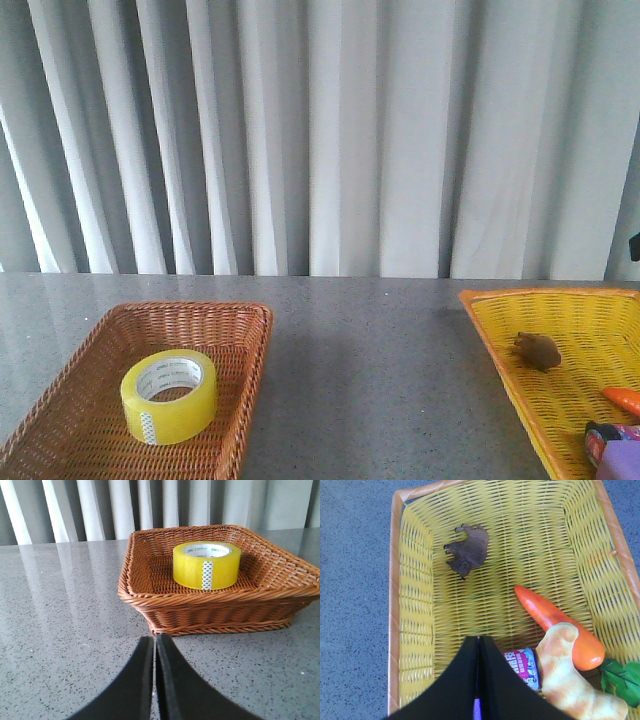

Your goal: Transfer tape with both arms

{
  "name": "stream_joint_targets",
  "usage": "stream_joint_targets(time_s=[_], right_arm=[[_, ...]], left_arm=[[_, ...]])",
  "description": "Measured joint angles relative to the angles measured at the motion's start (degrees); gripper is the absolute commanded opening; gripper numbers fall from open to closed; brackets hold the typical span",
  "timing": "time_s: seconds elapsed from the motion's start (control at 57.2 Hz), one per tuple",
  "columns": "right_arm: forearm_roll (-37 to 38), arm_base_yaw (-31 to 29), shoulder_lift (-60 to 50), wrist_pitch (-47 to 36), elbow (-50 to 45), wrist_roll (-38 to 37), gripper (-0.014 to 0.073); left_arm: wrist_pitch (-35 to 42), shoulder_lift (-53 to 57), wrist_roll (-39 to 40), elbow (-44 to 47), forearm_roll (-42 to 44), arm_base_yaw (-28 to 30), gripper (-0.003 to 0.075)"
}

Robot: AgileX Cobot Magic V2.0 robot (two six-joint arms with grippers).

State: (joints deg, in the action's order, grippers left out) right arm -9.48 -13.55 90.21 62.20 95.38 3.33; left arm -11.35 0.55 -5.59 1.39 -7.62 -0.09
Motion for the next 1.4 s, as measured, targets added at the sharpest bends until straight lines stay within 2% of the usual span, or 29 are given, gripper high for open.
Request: stream_joint_targets(time_s=[0.542,0.874,1.014,1.172,1.277,1.399], right_arm=[[0.0,0.0,-0.36,0.12,0.0,0.0,-0.0007],[2.43,0.83,-7.88,-0.28,-0.01,0.0,-0.0007],[6.31,5.43,-10.98,-2.05,-0.01,-2.61,-0.0007],[14.54,13.02,-13.48,-3.63,-0.68,-11.79,-0.0007],[19.37,17.71,-17.07,-7.73,-5.92,-16.87,-0.0007],[21.06,20.5,-23.16,-18.13,-17.49,-19.27,-0.0007]], left_arm=[[0.0,0.0,0.0,0.0,0.0,0.0,-0.0006],[0.0,0.0,0.0,0.0,0.0,0.0,-0.0006],[0.0,0.0,0.0,0.0,0.0,0.0,-0.0006],[0.0,0.0,0.0,0.0,0.0,0.0,-0.0006],[0.0,0.0,0.0,0.0,0.0,0.0,-0.0006],[0.0,0.0,0.0,0.0,0.0,0.0,-0.0006]])
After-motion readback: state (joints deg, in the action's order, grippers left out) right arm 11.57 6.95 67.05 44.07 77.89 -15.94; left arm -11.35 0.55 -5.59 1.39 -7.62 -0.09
